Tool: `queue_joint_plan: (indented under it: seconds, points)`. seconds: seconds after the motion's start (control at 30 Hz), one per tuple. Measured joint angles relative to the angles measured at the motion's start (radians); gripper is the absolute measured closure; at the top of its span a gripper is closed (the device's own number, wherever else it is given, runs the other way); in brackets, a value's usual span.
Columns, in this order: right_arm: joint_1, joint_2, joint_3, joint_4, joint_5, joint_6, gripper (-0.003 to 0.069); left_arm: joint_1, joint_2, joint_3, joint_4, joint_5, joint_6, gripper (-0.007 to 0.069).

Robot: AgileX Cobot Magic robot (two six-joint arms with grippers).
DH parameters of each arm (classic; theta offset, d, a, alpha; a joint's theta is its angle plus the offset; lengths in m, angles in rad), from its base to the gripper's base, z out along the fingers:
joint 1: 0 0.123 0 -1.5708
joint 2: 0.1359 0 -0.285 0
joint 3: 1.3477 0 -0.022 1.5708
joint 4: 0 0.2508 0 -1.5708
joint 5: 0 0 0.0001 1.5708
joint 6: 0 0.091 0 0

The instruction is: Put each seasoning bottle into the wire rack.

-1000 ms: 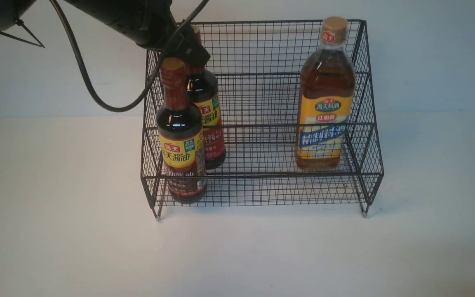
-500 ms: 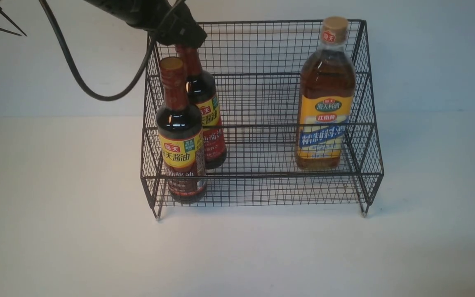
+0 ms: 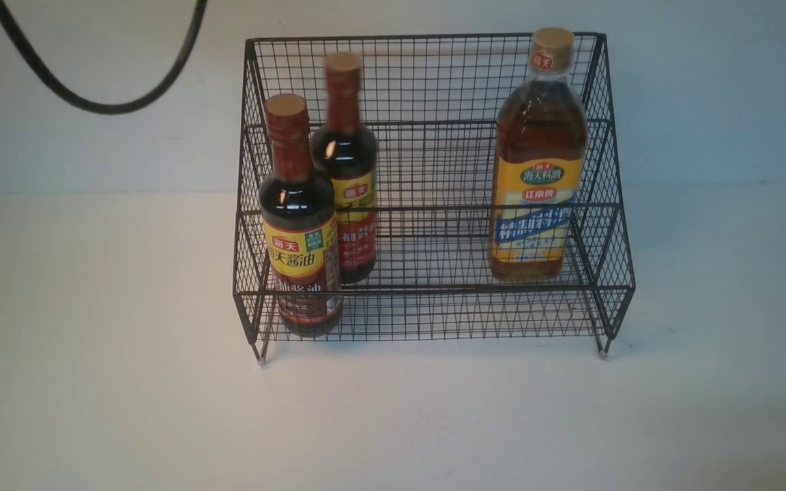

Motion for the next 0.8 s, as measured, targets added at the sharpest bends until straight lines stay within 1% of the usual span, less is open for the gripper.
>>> queue_joint_plan:
  seconds: [0.1,0.2,0.27,0.3,0.33,0.37,0.4,0.43,0.47,0.53,0.57,0.63,0.7,0.77,0.8]
  points:
    - [0.0,0.0,0.0,0.0,0.0,0.0,0.0669,0.001,-0.026,0.0,0.0,0.018,-0.009,0.0247]
    - [0.0,0.0,0.0,0.0,0.0,0.0,0.0669,0.001,-0.073,-0.001,0.002,0.092,-0.04,0.0406]
    - [0.0,0.0,0.0,0.0,0.0,0.0,0.0669,0.001,-0.115,-0.001,0.009,0.14,-0.055,0.0543]
    - [0.0,0.0,0.0,0.0,0.0,0.0,0.0669,0.001,-0.136,-0.001,0.011,0.15,-0.059,0.0573]
    - [0.0,0.0,0.0,0.0,0.0,0.0,0.0669,0.001,-0.142,-0.001,0.012,0.153,-0.059,0.0573]
    - [0.0,0.0,0.0,0.0,0.0,0.0,0.0669,0.001,-0.185,-0.001,0.013,0.172,-0.079,0.0606]
    - [0.0,0.0,0.0,0.0,0.0,0.0,0.0669,0.001,-0.212,-0.001,0.014,0.179,-0.1,0.0618]
    - [0.0,0.0,0.0,0.0,0.0,0.0,0.0669,0.001,-0.226,-0.001,0.015,0.18,-0.104,0.062]
    - [0.0,0.0,0.0,0.0,0.0,0.0,0.0669,0.001,-0.295,-0.001,0.021,0.186,-0.153,0.0629]
    - [0.0,0.0,0.0,0.0,0.0,0.0,0.0669,0.001,-0.345,-0.001,0.032,0.19,-0.191,0.0629]
    - [0.0,0.0,0.0,0.0,0.0,0.0,0.0669,0.001,-0.433,0.01,0.044,0.191,-0.236,0.0629]
    - [0.0,0.0,0.0,0.0,0.0,0.0,0.0669,0.001,-0.47,0.021,0.051,0.19,-0.253,0.0629]
    - [0.0,0.0,0.0,0.0,0.0,0.0,0.0669,0.001,-0.611,0.097,0.082,0.19,-0.316,0.0629]
    - [0.0,0.0,0.0,0.0,0.0,0.0,0.0669,0.001,-0.67,0.145,0.102,0.19,-0.339,0.0629]
    - [0.0,0.0,0.0,0.0,0.0,0.0,0.0669,0.001,-0.77,0.244,0.143,0.181,-0.376,0.0629]
